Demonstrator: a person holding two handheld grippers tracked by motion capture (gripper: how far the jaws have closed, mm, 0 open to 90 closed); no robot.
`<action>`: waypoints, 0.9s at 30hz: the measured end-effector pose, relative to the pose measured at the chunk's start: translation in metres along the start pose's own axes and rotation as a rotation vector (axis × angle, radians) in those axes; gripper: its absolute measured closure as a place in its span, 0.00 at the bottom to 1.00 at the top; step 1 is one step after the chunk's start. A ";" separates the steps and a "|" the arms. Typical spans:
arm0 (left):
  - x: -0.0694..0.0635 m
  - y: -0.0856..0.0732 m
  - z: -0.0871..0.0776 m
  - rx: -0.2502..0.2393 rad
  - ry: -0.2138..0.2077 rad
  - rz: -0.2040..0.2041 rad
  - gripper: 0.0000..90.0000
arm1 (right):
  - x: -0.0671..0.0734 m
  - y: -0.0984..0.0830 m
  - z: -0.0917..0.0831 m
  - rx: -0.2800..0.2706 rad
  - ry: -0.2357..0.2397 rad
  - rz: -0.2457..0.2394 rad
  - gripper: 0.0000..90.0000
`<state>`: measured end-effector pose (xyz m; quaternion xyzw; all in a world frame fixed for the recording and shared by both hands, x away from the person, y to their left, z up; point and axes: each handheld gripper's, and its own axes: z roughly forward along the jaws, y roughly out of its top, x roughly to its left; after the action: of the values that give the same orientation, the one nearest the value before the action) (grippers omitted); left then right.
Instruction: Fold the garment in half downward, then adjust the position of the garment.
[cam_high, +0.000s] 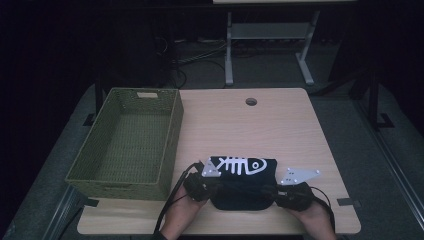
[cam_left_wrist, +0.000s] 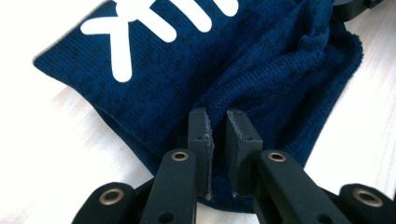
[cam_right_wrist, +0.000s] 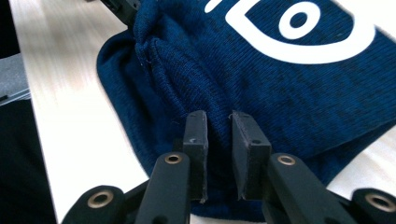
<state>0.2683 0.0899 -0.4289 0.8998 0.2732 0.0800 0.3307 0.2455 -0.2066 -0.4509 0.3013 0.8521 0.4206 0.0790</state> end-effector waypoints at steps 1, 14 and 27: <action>0.000 -0.001 0.000 -0.001 -0.001 -0.002 0.90 | 0.001 -0.001 0.000 0.002 -0.001 -0.001 0.84; 0.011 0.005 -0.029 -0.105 -0.047 -0.047 0.62 | -0.003 0.013 -0.020 -0.064 0.051 0.035 0.60; 0.031 0.033 -0.035 -0.165 -0.001 -0.053 0.81 | -0.016 0.031 -0.024 -0.098 0.022 0.025 0.79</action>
<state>0.2971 0.1050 -0.3820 0.8618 0.2893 0.0932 0.4061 0.2632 -0.2178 -0.4136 0.3028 0.8276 0.4659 0.0791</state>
